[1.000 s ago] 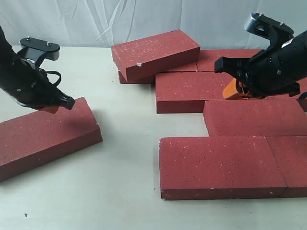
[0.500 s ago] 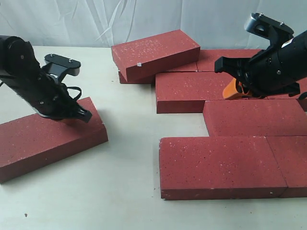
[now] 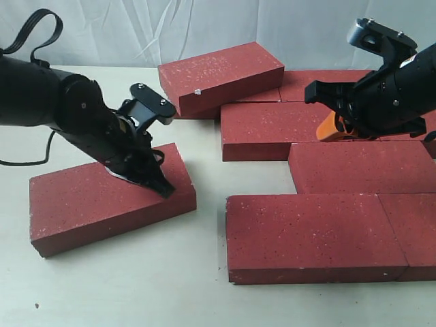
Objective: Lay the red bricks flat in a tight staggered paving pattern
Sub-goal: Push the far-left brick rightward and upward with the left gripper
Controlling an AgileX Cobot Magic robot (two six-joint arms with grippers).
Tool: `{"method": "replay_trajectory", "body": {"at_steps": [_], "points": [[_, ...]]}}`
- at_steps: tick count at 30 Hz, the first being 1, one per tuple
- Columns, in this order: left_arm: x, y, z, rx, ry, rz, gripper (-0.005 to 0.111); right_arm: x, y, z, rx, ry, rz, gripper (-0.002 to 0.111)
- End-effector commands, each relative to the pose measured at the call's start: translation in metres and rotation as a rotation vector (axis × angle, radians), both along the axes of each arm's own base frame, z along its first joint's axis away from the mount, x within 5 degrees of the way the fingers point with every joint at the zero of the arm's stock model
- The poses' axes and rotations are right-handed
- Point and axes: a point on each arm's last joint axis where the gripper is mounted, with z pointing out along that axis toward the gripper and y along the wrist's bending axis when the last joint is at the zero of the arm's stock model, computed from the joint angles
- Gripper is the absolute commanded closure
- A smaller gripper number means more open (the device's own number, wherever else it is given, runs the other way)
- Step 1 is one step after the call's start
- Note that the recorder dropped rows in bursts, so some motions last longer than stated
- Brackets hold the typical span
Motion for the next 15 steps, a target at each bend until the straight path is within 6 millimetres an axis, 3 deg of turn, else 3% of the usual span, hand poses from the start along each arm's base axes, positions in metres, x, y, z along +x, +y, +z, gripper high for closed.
{"method": "replay_trajectory", "body": {"at_steps": [1, 9, 15], "points": [[-0.004, -0.017, 0.001, -0.04, -0.05, -0.04, 0.107, 0.0, -0.001, -0.001, -0.002, -0.007, -0.001, 0.109], [-0.002, -0.026, 0.017, -0.059, -0.068, -0.051, 0.107, 0.0, -0.001, 0.0, 0.0, -0.006, -0.001, 0.109], [-0.002, -0.008, 0.026, 0.112, -0.035, 0.081, 0.107, 0.0, -0.001, 0.0, 0.0, -0.01, -0.004, 0.109]]}}
